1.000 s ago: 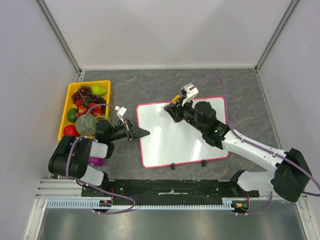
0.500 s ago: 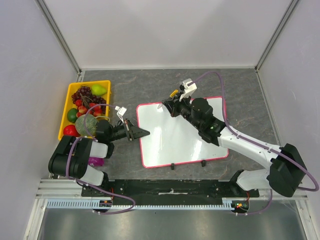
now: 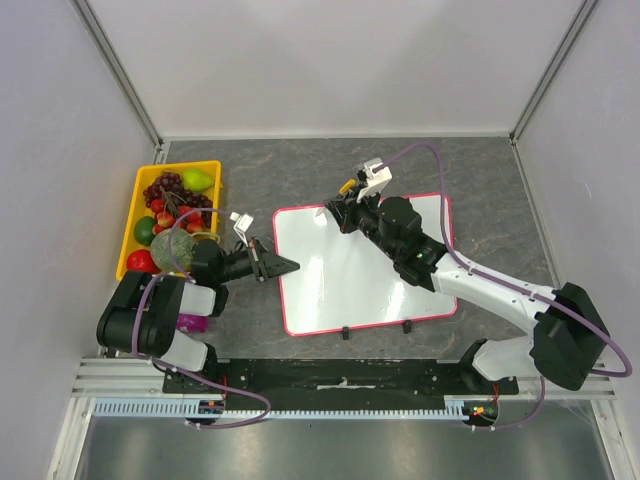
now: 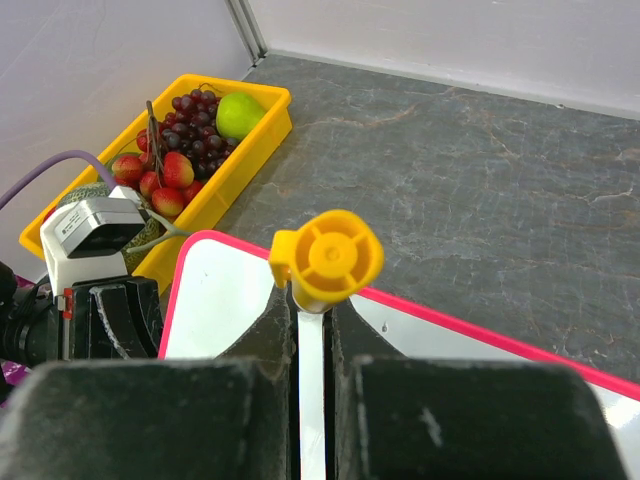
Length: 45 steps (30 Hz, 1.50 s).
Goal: Write a sentence on the whiteboard
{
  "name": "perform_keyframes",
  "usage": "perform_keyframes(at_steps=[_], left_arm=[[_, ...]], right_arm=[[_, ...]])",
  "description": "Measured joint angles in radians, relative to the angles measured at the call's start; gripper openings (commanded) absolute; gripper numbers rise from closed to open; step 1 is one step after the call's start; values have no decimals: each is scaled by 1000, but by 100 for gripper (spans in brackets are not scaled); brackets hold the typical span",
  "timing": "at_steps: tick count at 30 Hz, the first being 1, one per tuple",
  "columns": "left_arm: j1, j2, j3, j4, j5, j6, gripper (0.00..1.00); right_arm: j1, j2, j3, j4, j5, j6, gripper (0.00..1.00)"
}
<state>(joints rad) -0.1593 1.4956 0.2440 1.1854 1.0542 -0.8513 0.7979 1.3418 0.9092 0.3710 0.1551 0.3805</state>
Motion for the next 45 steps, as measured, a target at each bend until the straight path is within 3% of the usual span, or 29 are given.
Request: perform_keyframes(at_steps=[45], left_arm=[[0,16,6,0,6,0,2]], right_arm=[[5,-60,-143,57,-95,43,0]])
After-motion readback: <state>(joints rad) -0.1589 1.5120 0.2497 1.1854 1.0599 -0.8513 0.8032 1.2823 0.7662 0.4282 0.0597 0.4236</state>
